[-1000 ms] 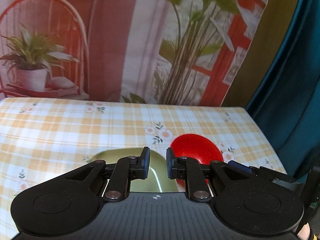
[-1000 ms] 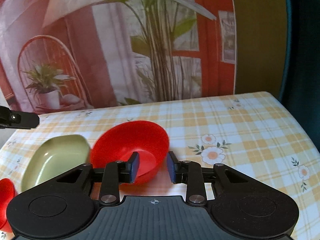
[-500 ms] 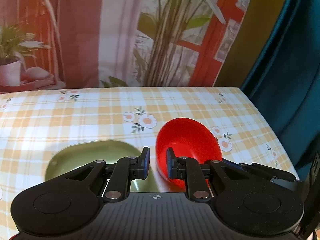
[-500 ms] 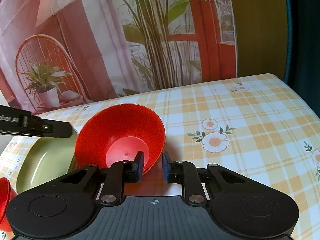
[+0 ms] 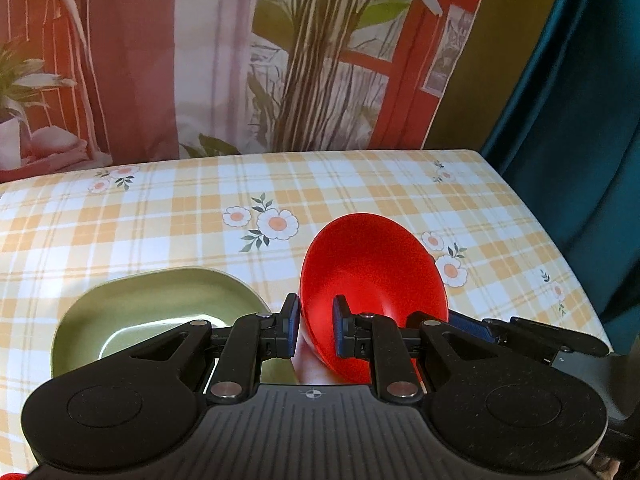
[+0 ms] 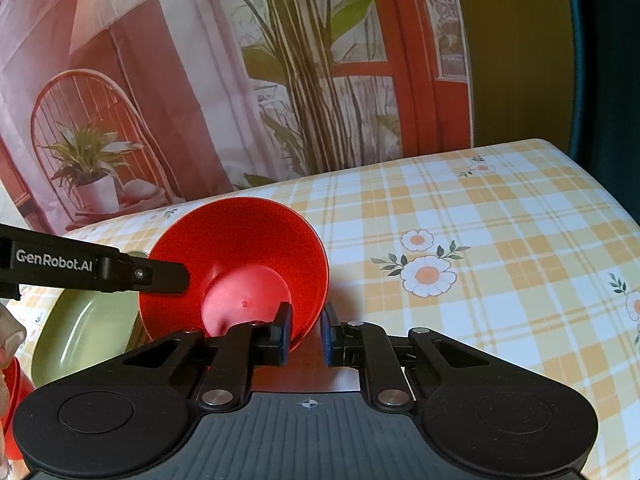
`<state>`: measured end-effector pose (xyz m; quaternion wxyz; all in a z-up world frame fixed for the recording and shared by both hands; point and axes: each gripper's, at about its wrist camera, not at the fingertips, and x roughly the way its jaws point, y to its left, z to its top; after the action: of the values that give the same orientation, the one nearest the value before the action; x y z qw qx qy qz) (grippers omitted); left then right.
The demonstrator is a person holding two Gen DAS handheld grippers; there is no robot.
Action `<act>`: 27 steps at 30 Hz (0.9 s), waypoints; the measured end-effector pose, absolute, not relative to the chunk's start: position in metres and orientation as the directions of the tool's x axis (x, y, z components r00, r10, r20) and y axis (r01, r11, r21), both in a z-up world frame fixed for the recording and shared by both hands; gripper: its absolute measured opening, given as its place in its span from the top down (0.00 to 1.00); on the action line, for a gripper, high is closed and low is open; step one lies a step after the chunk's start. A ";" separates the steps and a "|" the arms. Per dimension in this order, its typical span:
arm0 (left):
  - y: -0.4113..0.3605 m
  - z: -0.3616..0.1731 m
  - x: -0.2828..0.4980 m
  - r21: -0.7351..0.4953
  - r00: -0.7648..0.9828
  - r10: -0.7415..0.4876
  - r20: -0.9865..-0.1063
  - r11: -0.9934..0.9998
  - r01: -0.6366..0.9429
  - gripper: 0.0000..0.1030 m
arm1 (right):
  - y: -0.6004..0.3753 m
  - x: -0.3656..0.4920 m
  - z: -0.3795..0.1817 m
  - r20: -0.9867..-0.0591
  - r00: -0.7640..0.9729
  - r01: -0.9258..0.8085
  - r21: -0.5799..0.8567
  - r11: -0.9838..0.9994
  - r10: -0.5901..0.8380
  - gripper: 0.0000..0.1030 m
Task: Organize plates and bowls
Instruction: 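Carry the red bowl with both grippers over another red bowl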
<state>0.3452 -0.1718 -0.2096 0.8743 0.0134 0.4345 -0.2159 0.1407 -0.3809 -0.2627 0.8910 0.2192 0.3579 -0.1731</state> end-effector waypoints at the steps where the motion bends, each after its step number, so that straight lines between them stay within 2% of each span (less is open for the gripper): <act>1: -0.171 -0.209 0.345 -0.165 0.529 -0.367 -0.765 0.906 0.390 0.82 | -0.381 0.141 -0.263 -0.713 0.685 0.464 0.270 0.844 -0.149 0.87; 27: -0.117 -0.149 0.286 -0.158 0.599 -0.376 -0.707 0.909 0.385 0.83 | -0.325 0.129 -0.185 -0.649 0.748 0.376 0.237 0.896 -0.143 0.86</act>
<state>0.2863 -0.1166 -0.1491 0.8941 0.0056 0.3941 -0.2127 0.1290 -0.3249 -0.1852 0.9174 0.1794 0.3258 -0.1414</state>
